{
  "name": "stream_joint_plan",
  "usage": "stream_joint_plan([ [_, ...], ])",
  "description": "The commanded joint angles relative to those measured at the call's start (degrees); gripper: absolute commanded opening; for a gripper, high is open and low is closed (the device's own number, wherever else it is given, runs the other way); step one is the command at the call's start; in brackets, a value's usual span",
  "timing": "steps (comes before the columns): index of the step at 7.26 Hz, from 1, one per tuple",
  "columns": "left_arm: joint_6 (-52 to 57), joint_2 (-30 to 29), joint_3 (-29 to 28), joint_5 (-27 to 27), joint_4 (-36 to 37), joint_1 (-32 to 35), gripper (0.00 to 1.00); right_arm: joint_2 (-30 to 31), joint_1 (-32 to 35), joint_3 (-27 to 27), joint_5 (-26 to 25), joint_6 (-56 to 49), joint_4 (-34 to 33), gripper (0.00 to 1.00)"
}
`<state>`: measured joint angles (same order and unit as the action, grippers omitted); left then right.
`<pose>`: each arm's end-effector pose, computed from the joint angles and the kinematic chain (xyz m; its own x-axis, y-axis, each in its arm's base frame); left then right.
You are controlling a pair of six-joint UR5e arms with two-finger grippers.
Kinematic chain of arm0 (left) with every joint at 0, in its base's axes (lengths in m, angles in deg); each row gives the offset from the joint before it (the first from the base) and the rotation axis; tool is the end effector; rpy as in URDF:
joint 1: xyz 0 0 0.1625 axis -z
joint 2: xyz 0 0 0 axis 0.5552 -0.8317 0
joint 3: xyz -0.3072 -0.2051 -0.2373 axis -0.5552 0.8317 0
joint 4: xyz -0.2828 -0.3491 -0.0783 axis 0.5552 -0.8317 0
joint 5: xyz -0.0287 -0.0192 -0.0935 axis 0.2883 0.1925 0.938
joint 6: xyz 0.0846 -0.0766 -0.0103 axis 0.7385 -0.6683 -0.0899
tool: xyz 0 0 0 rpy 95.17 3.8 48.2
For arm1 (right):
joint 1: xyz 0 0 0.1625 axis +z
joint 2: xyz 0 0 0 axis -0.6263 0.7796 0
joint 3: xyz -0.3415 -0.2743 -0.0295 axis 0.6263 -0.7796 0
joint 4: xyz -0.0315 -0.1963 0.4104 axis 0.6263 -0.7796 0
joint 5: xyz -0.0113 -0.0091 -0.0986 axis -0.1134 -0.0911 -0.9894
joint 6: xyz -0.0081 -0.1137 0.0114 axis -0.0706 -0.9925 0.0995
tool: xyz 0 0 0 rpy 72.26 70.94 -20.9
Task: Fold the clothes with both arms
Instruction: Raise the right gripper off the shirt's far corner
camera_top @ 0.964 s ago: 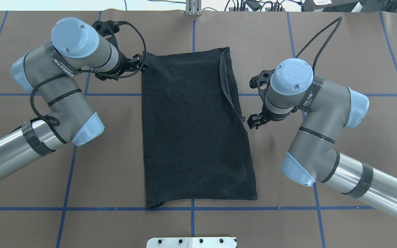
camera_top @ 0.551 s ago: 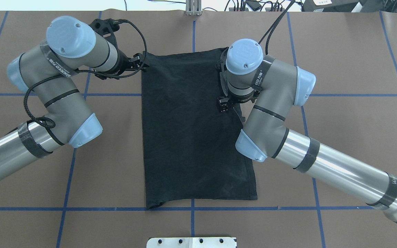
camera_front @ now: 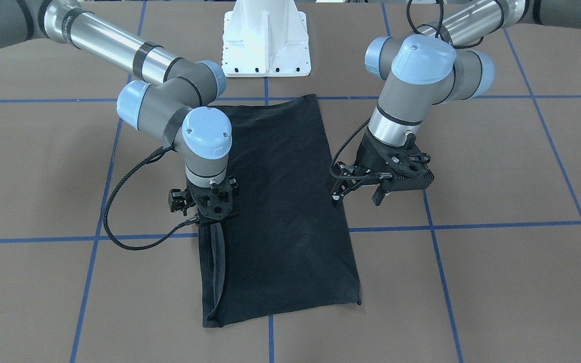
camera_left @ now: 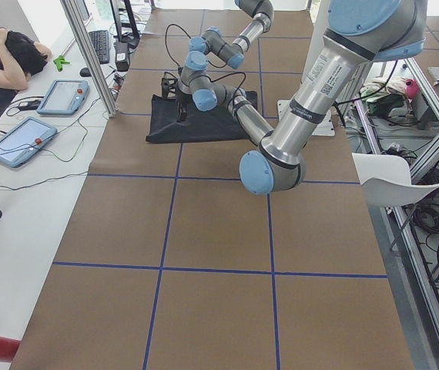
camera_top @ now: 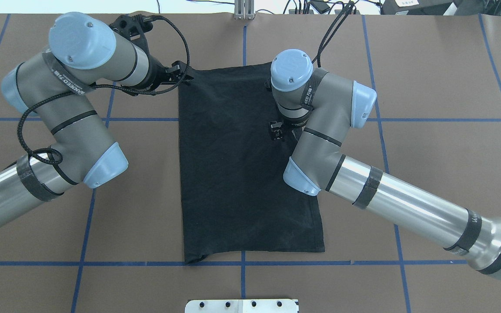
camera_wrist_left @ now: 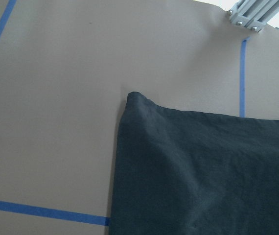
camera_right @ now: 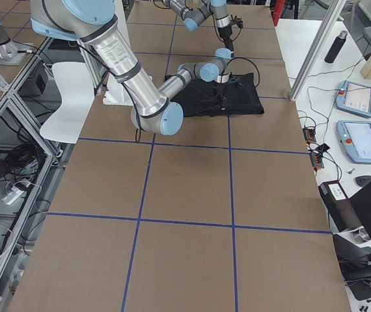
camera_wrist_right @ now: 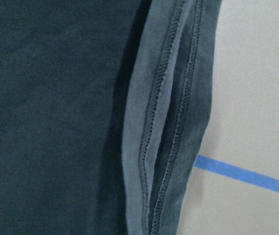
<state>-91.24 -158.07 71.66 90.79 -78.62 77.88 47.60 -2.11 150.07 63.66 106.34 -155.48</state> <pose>0.4577 -0.5868 0.2161 0.4881 -0.1362 -0.8621 0.3930 0.9162 0.0778 -0.6028 -0.5736 0.2819 0.8081 -0.3034 0.5048 0.2338 0.9519 0.1980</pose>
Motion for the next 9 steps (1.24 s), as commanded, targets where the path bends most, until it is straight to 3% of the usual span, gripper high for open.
stream_joint_plan([
  [1, -0.08, -0.24, 1.41, 0.0, 0.09, -0.03, 1.0, 0.03, 1.38, -1.1, 0.67, -2.07, -0.08, 1.0],
  [7, -0.08, -1.21, 2.03, 0.0, 0.18, -0.03, 1.0, 4.24, 7.26, -0.58, 5.49, -7.97, -0.08, 1.0],
  [9, 0.09, -1.21, 1.95, 0.0, 0.27, -0.03, 1.0, 2.06, 8.24, -0.75, 7.44, -7.81, -0.08, 1.0],
])
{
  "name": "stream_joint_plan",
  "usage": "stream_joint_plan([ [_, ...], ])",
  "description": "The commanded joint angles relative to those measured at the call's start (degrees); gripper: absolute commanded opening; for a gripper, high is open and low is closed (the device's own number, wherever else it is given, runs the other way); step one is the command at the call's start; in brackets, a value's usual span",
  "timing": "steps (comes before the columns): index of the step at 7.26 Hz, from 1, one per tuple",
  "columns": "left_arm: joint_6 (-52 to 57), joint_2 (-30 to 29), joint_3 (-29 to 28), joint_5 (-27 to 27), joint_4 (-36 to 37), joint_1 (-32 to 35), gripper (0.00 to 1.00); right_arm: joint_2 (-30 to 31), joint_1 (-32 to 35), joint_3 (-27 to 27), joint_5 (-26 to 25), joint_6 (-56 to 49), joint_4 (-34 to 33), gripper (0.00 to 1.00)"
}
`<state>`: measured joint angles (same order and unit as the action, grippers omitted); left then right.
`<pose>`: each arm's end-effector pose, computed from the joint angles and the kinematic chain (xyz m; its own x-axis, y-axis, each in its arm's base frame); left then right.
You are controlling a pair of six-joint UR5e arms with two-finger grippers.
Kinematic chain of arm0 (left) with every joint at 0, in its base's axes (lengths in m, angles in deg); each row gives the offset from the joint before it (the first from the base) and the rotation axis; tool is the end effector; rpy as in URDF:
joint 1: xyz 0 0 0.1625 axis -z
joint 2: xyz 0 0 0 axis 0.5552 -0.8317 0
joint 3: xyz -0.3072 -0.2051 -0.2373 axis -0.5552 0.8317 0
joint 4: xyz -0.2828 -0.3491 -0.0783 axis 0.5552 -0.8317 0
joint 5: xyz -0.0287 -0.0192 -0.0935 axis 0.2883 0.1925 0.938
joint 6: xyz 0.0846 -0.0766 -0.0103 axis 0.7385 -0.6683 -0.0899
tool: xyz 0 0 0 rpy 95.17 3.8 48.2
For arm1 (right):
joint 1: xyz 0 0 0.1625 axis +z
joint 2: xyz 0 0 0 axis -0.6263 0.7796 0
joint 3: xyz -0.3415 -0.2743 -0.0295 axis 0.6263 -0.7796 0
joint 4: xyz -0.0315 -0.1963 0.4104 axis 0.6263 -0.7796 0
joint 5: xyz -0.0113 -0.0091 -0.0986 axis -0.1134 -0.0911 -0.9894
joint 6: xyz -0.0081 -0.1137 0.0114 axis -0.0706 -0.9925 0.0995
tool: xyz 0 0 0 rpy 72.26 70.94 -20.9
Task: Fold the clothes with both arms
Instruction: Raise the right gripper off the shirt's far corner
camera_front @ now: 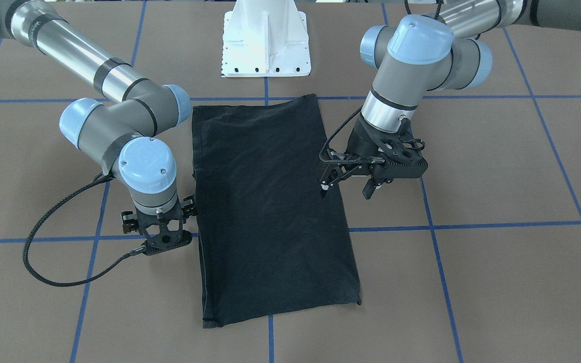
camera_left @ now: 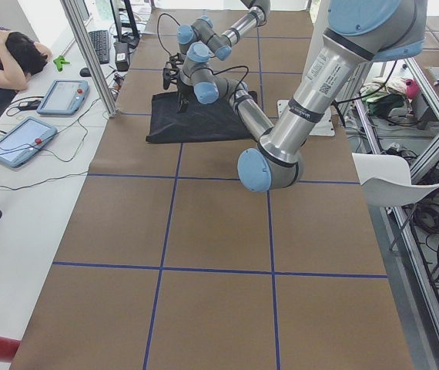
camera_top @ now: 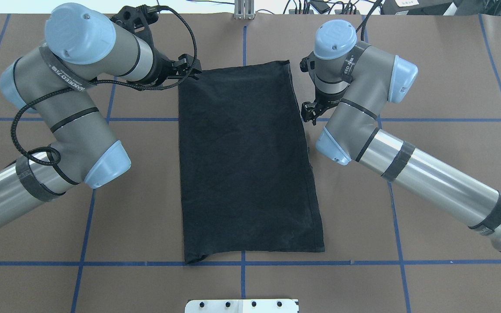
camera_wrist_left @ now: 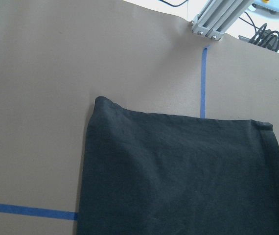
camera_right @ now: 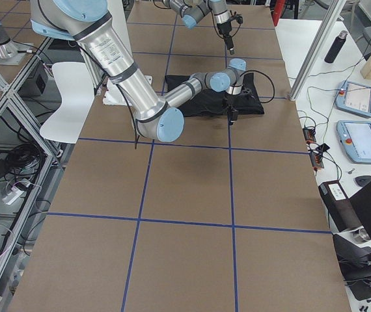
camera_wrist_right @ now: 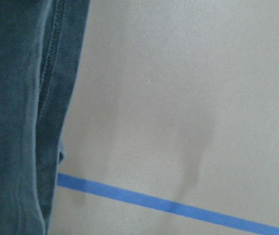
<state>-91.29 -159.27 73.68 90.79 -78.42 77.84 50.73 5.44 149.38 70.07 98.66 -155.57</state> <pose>0.4507 -0.5793 0.1846 0.4548 -0.1046 -0.8844 0.3961 0.9132 0.0957 -0.5250 -0.6337 0.3294 0.7929 -0.3038 0.5281 0.2613 0.9526 0.1557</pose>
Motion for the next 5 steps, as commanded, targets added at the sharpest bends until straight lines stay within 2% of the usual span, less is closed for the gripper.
stream_joint_plan([
  [1, 0.14, -0.01, -0.16, 0.0, 0.33, 0.0, 1.0, -2.82, 0.78, -0.14, 1.04, -0.03, 0.1, 1.0],
  [2, 0.14, -0.01, -0.16, 0.0, 0.33, 0.0, 1.0, -4.5, 0.69, -0.58, 0.69, 0.05, 0.1, 1.0],
  [3, 0.14, 0.08, -0.16, 0.0, 0.33, 0.0, 1.0, -6.25, 0.69, -3.8, 0.42, 0.23, 3.06, 1.0],
  [4, 0.14, 0.08, -0.42, 0.0, 0.24, 0.0, 1.0, -6.62, 0.69, -7.84, 0.33, 0.58, 10.57, 1.0],
  [5, 0.14, -0.01, -0.43, 0.0, 0.24, 0.0, 1.0, -6.71, 0.43, -10.32, 0.33, 0.5, 13.35, 1.0],
])
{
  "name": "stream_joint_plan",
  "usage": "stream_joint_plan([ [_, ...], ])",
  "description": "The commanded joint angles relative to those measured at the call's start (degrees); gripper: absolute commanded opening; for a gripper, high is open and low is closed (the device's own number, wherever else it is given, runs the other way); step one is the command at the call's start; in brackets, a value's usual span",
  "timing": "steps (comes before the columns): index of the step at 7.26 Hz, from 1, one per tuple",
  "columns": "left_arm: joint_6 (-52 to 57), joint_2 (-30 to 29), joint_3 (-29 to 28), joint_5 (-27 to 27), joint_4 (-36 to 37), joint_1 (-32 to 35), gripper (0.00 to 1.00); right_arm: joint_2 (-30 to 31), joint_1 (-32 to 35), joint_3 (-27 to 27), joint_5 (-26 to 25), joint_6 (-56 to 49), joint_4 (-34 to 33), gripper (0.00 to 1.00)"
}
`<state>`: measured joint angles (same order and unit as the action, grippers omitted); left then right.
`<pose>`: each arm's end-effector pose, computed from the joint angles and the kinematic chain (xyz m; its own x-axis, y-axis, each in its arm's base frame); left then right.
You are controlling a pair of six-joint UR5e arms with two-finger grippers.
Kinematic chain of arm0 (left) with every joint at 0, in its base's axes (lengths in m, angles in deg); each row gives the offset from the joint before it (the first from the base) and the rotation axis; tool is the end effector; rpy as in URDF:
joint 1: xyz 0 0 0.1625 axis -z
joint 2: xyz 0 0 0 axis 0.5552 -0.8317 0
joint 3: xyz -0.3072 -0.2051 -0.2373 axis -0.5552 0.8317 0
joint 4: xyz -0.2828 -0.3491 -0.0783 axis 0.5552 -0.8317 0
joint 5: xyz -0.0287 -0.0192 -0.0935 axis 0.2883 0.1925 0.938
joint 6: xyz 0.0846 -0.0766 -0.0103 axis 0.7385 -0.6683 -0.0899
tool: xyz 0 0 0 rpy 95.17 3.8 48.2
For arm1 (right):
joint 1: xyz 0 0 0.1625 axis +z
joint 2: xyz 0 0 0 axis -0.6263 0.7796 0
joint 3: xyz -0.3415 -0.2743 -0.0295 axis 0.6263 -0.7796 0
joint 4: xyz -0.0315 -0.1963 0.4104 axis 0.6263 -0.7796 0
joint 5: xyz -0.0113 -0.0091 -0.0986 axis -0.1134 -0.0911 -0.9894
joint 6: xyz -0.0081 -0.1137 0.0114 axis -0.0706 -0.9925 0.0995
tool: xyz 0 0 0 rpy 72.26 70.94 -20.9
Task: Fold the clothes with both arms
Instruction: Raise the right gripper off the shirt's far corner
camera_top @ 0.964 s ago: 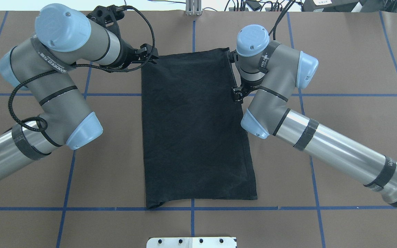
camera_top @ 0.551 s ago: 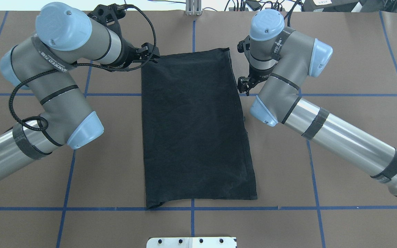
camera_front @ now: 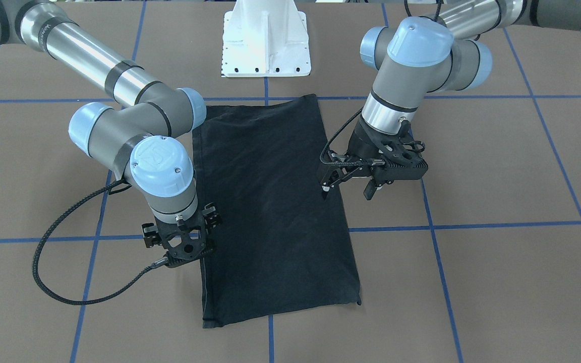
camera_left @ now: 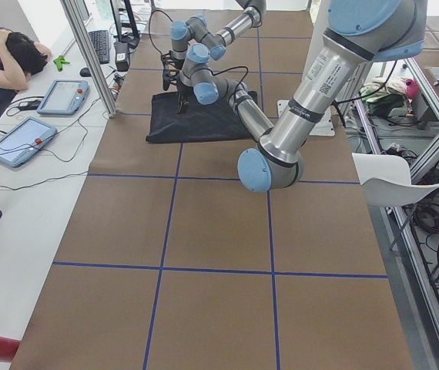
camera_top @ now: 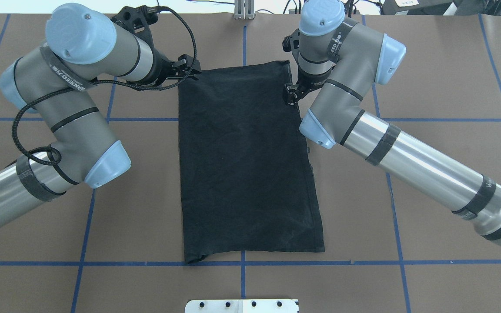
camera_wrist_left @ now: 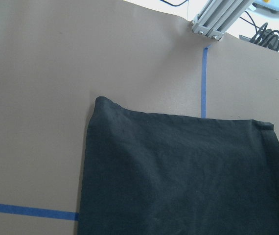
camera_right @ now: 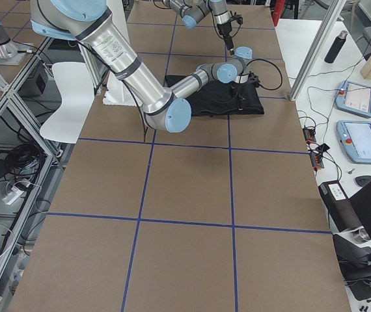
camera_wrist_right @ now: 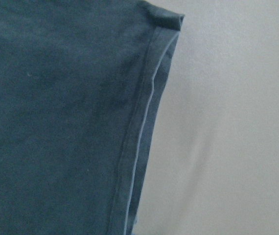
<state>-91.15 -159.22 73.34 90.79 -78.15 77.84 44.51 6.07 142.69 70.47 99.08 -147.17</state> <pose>0.4522 -0.5808 0.1887 0.4631 -0.1095 -0.8795 0.3942 0.9142 0.0937 -0.5473 -0.6676 0.2788 0.7402 -0.3424 0.5787 0.2268 0.9373 0.2646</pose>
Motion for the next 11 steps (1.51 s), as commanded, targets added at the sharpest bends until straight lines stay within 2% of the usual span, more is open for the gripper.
stream_joint_plan([
  [1, 0.0, -0.06, -0.08, 0.0, -0.03, 0.0, 1.0, -1.45, -0.29, -4.44, -0.68, 0.07, 4.89, 1.0],
  [4, 0.0, -0.23, 0.18, 0.0, -0.03, 0.0, 1.0, -1.72, -0.29, -8.56, -1.66, -0.36, 4.89, 1.0],
  [6, 0.0, -0.23, 0.09, 0.0, -0.03, 0.0, 1.0, -1.72, 0.06, -11.29, -1.57, -0.45, 7.85, 1.0],
  [8, 0.0, -0.23, 0.09, 0.0, -0.03, 0.0, 1.0, -1.81, 1.46, -11.22, -0.7, -0.89, 7.87, 1.0],
  [10, 0.0, -0.06, 0.44, 0.09, -0.12, 0.0, 1.0, -1.81, 3.04, -8.25, 6.04, 0.15, 7.26, 1.0],
  [11, -0.09, 0.55, 1.49, 0.35, -0.29, -0.08, 1.0, 0.98, 3.58, -1.27, 7.73, 2.6, 4.21, 1.0],
])
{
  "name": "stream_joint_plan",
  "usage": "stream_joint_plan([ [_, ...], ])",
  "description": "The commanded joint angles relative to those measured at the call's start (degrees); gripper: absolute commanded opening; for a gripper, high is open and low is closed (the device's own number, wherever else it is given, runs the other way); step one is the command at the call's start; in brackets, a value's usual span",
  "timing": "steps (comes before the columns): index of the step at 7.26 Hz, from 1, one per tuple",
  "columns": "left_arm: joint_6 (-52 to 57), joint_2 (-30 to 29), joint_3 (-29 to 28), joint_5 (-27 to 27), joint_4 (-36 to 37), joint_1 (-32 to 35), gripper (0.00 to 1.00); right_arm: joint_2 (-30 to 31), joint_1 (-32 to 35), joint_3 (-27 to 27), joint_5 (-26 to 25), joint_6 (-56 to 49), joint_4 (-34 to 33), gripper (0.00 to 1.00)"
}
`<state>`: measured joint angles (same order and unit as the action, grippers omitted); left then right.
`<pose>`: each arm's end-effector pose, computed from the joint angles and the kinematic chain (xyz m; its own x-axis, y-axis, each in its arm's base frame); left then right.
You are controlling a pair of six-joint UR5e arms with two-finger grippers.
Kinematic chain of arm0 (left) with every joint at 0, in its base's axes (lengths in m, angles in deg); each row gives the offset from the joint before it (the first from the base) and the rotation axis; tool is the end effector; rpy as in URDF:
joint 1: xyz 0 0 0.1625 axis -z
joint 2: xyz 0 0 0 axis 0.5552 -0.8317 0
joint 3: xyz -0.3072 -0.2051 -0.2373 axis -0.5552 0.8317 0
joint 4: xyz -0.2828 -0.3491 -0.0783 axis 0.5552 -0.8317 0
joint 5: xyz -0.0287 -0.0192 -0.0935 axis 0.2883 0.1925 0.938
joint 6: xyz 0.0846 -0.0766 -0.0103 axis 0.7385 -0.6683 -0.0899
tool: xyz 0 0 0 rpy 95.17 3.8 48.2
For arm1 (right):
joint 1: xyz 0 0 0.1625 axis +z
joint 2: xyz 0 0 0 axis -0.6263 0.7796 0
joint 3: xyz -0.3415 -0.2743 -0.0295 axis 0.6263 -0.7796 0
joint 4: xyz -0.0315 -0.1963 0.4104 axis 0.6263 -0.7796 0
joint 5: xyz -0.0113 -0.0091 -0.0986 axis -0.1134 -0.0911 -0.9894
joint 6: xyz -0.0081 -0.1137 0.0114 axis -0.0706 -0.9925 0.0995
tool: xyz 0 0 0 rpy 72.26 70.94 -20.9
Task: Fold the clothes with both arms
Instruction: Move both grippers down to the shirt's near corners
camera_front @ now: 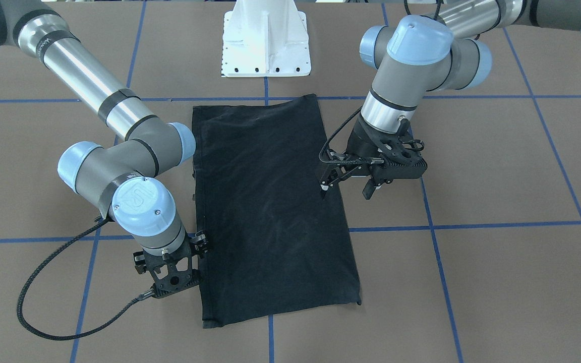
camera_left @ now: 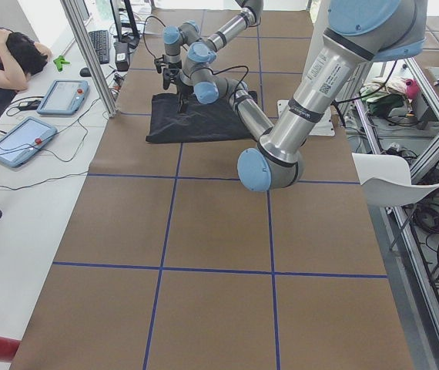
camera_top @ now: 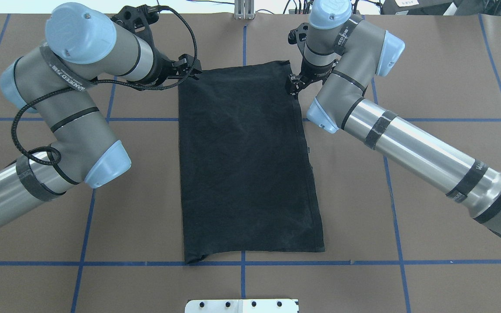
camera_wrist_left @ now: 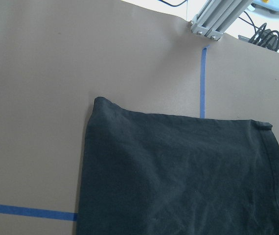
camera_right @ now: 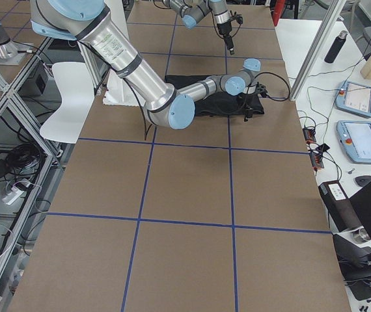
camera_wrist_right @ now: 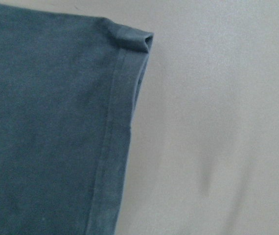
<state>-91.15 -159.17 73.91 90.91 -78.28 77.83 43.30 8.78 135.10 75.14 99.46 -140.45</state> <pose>0.4500 -0.5782 0.1843 0.4555 -0.1022 -0.8844 0.3932 0.9143 0.0968 -0.5377 -0.7050 0.3115 0.7101 -0.3078 0.6332 0.2058 0.9509 0.2314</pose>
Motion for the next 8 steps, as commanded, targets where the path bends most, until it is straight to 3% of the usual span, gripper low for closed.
stream_joint_plan([
  [1, -1.13, 1.64, 3.45, 3.71, -0.07, -0.33, 1.0, 8.92, 0.52, 16.92, 3.25, 8.16, -4.02, 1.0],
  [3, -5.6, 10.84, 13.88, 5.77, -0.95, -4.0, 1.0, 20.44, 0.34, 34.7, 6.93, 16.53, -4.3, 1.0],
  [4, -9.72, 14.27, 16.28, 5.68, -3.48, -6.81, 1.0, 25.11, -0.62, 41.31, 7.03, 20.31, -4.21, 1.0],
  [6, -19.55, 23.66, 16.31, 4.11, -19.94, -13.84, 1.0, 31.9, -5.79, 49.69, 6.33, 28.74, -3.25, 1.0],
  [8, -27.9, 25.81, 16.57, -0.52, -21.25, -21.73, 1.0, 32.8, -11.67, 53.75, 3.71, 35.69, -3.07, 1.0],
])
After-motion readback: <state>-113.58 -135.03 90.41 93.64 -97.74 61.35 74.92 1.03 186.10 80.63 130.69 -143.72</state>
